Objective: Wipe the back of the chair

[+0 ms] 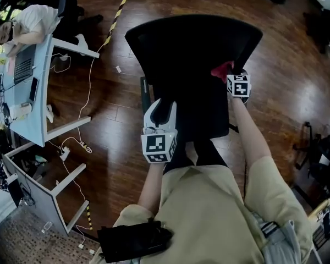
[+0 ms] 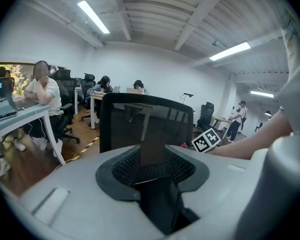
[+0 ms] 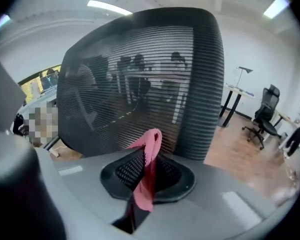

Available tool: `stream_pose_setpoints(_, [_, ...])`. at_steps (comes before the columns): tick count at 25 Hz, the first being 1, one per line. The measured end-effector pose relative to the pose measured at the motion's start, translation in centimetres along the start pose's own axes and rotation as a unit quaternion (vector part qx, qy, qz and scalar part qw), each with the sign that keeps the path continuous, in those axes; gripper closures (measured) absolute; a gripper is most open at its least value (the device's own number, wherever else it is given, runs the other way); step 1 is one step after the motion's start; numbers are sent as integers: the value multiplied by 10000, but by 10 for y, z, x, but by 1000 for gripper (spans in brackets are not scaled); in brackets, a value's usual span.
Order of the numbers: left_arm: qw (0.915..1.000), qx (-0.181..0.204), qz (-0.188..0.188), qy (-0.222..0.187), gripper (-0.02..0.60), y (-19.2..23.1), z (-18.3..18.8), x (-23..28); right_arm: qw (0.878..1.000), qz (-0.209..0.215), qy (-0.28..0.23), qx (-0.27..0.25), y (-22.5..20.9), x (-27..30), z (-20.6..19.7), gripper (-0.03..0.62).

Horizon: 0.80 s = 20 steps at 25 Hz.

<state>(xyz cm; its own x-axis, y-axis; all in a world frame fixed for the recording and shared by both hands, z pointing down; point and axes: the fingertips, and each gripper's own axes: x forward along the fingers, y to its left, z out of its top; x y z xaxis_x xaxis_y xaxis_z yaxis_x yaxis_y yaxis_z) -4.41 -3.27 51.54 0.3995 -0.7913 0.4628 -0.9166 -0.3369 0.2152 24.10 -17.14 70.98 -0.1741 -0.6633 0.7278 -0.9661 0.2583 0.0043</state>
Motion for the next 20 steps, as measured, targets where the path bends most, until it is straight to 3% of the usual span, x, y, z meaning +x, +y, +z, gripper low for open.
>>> stream_pose_setpoints(1, [10000,-15,29,12,442,2,-2,-2,9997,223,2,81,18,4,0,569])
stream_pose_setpoints(3, [9999,-63,134,59,442,10,-8,-9,9927,1201,-60,-6,91,15,3,568])
stream_pose_setpoints(6, [9991,-145,350,168,442,24,-21,-24,9551,2852,-345,-719,239,27,20,568])
stream_pose_setpoints(8, [9982,-202,505,251,442,33,-30,-33,9323,3413,-645,-1010,315,32,45,568])
stream_pose_setpoints(10, [9972,-224,636,333,441,41,-36,-42,9184,3761,-821,-916,364,37,67,568])
stream_pose_setpoints(12, [9965,-214,724,362,442,48,-39,-50,9100,3926,-875,-1001,381,41,75,568])
stream_pose_setpoints(14, [9960,-240,785,361,443,52,-41,-55,9072,3900,-909,-1287,370,42,72,569])
stream_pose_setpoints(16, [9959,-286,778,367,443,54,-44,-55,9239,3526,-818,-1238,331,47,61,569])
stream_pose_setpoints(20, [9972,-277,580,381,442,52,-48,-38,9727,2177,-438,-680,190,53,30,569])
